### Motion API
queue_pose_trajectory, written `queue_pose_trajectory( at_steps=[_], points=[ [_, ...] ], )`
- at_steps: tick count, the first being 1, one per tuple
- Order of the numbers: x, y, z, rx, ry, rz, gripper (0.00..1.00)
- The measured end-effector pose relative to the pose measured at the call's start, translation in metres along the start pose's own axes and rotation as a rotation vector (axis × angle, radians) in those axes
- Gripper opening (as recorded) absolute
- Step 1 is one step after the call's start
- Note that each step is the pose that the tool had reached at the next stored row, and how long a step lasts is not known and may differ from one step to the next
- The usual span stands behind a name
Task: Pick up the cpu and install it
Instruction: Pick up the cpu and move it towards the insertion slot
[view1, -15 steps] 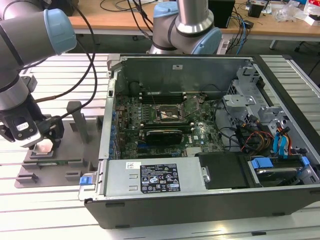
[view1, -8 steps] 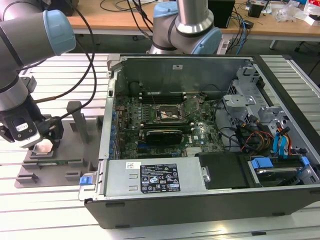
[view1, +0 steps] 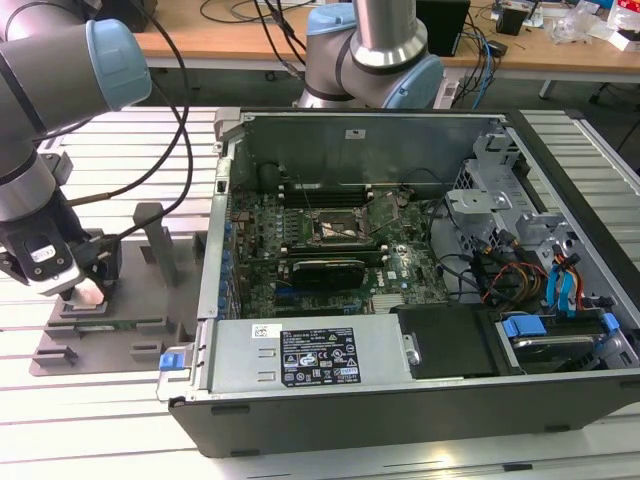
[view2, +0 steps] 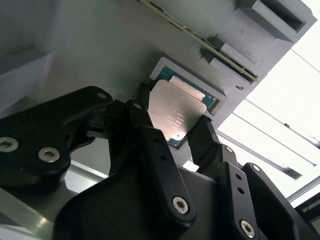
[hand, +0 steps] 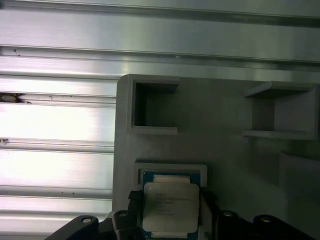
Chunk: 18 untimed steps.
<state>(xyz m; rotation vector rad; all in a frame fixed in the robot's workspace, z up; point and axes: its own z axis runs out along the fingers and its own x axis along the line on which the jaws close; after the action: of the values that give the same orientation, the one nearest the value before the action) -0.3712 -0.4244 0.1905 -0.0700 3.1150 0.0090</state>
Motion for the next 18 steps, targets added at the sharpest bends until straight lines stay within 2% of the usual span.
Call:
queue_pose_trajectory(
  at_steps=[18],
  points=[
    [0.0004,0.0001,-0.0013,-0.0002,-0.0003,0.000,0.55]
  ],
)
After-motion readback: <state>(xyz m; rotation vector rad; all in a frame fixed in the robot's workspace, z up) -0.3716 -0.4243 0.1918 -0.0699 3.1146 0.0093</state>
